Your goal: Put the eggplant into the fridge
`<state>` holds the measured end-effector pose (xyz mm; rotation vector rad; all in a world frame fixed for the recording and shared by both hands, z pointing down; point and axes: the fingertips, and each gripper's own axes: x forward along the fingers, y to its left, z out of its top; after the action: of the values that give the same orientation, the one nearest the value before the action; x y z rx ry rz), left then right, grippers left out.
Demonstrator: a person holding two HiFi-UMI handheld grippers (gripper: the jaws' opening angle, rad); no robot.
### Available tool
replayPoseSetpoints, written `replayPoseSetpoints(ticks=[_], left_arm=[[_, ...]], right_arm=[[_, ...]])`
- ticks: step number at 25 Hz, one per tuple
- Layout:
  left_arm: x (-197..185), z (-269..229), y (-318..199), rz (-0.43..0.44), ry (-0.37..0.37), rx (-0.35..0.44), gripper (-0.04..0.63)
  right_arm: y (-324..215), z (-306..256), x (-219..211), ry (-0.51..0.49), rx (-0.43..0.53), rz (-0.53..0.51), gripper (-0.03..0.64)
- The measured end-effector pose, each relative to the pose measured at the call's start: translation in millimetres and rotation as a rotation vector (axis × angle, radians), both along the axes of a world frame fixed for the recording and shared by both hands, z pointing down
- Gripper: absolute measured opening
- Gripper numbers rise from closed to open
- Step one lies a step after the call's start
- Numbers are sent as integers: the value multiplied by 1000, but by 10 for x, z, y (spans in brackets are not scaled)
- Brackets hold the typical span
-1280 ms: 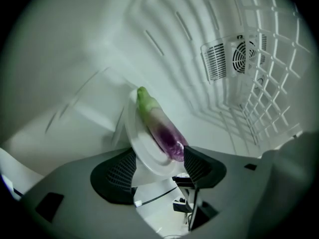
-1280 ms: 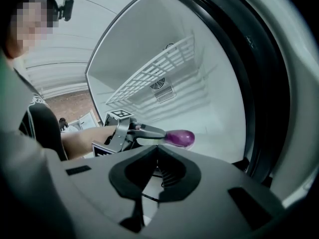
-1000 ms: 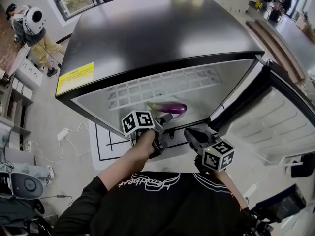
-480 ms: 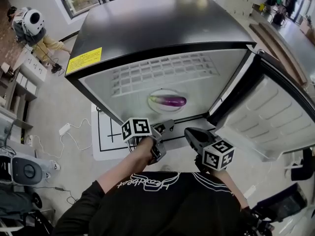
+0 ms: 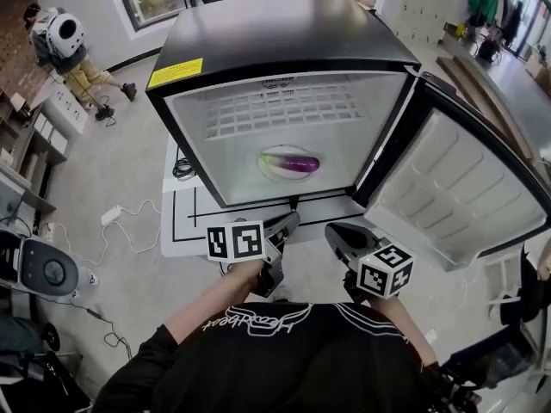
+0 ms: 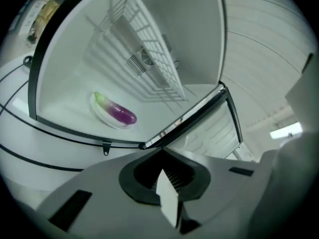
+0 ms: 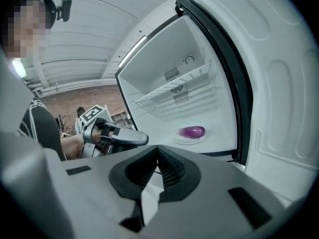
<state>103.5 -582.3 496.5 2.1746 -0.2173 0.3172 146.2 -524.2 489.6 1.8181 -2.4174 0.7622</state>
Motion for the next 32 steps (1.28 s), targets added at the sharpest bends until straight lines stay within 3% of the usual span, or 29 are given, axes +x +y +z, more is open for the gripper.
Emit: replayPoseSetpoints(ticks=[7, 11, 17, 32], left_arm=[[-313, -501, 558, 46, 121, 330, 8], [-468, -675, 1014, 118, 138, 516, 8], [-721, -649, 1697, 119, 180, 456, 8], [-946, -615, 2927, 113, 201, 479, 8]], right_arm=[[515, -236, -189, 11, 46, -35, 6], [871, -339, -322, 35, 73, -73, 6], [1456, -387, -457, 52, 112, -102, 6], [2577, -381, -717, 46, 154, -177, 6]])
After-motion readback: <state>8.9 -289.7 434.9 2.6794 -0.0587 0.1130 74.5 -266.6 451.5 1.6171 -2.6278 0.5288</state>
